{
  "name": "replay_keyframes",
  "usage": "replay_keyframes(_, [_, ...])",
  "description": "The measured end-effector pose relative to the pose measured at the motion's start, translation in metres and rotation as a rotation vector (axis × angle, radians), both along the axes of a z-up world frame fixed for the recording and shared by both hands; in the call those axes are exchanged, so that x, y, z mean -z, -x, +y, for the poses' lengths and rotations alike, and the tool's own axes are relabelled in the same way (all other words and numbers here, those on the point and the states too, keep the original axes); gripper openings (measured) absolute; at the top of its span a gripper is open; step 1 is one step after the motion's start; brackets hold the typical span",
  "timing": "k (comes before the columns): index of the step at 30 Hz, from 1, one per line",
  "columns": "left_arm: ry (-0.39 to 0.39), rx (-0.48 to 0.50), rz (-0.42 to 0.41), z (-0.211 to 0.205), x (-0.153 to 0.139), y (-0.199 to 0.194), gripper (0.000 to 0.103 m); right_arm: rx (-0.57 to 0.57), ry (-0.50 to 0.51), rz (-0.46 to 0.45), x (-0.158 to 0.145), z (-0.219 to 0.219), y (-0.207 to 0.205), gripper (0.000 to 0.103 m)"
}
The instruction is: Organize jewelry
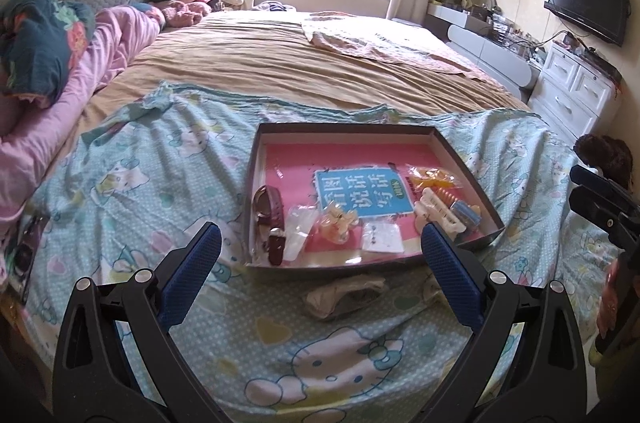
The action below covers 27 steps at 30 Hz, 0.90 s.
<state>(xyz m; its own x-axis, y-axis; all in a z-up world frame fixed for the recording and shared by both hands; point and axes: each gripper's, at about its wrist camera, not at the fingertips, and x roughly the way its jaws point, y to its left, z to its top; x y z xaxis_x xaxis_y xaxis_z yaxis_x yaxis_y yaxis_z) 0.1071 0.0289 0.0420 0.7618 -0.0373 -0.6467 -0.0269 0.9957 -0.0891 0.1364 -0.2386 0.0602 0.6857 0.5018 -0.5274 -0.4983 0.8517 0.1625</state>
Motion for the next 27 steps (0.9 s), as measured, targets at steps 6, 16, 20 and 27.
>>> replay_keyframes(6, [-0.018,-0.053,0.018,0.012,0.008,0.006,0.094,-0.029,0.028,0.014,0.01,0.009,0.006,0.098])
replay_keyframes(16, [-0.03,-0.06,0.04,0.015,0.021,0.013,0.094,-0.086,0.089,0.061,0.034,0.03,0.012,0.098])
replay_keyframes(20, [-0.058,-0.05,0.056,0.011,0.027,0.012,0.094,-0.108,0.11,0.077,0.045,0.037,0.015,0.098])
replay_keyframes(27, [-0.043,-0.036,0.091,0.008,0.043,0.008,0.094,-0.129,0.143,0.114,0.064,0.045,0.015,0.098])
